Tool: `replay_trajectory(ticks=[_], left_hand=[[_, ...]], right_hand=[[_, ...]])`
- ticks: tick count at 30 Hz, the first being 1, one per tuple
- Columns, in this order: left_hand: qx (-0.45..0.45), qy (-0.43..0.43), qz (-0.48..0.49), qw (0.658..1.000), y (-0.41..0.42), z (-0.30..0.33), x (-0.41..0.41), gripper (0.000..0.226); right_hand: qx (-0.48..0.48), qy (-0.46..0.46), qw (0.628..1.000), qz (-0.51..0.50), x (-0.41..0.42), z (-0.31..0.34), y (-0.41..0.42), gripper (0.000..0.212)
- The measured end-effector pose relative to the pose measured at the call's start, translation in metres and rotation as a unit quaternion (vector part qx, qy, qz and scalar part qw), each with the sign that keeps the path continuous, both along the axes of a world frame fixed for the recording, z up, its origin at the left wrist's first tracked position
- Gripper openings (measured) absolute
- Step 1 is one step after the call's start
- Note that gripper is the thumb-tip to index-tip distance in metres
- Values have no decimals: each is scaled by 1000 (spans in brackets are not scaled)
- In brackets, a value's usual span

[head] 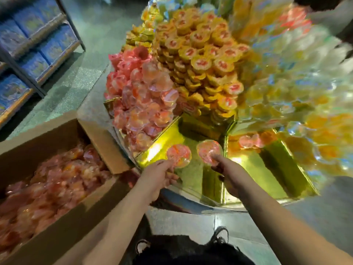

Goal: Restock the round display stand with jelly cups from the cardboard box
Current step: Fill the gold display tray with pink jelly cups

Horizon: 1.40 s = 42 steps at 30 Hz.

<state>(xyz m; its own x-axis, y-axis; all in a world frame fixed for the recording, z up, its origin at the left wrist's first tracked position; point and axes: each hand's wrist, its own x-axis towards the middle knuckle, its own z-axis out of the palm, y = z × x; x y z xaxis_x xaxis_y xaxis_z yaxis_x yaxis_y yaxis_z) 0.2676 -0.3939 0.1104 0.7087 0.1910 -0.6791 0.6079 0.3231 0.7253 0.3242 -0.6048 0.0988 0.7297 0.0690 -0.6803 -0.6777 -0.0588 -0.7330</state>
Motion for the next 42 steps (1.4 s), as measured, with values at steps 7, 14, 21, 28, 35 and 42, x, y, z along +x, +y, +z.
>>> replay_trajectory(ticks=[7,14,21,28,35,42], left_hand=[[-22,33,-71,997,-166,-15,44,16],[-29,74,-54,995,-265,-60,100,11],[12,97,-2,995,-292,-111,156,20],[17,118,35,992,-304,-170,187,16],[37,102,31,994,-293,-211,198,32],[33,79,7,996,-288,-221,199,42]], right_hand=[[19,20,998,-64,21,-24,-172,26],[6,63,992,-106,57,-72,-271,32],[8,101,987,-122,106,-127,-288,35],[8,117,984,-131,140,-195,-283,48],[18,109,985,-133,152,-224,-275,56],[8,94,984,-153,151,-231,-277,47]])
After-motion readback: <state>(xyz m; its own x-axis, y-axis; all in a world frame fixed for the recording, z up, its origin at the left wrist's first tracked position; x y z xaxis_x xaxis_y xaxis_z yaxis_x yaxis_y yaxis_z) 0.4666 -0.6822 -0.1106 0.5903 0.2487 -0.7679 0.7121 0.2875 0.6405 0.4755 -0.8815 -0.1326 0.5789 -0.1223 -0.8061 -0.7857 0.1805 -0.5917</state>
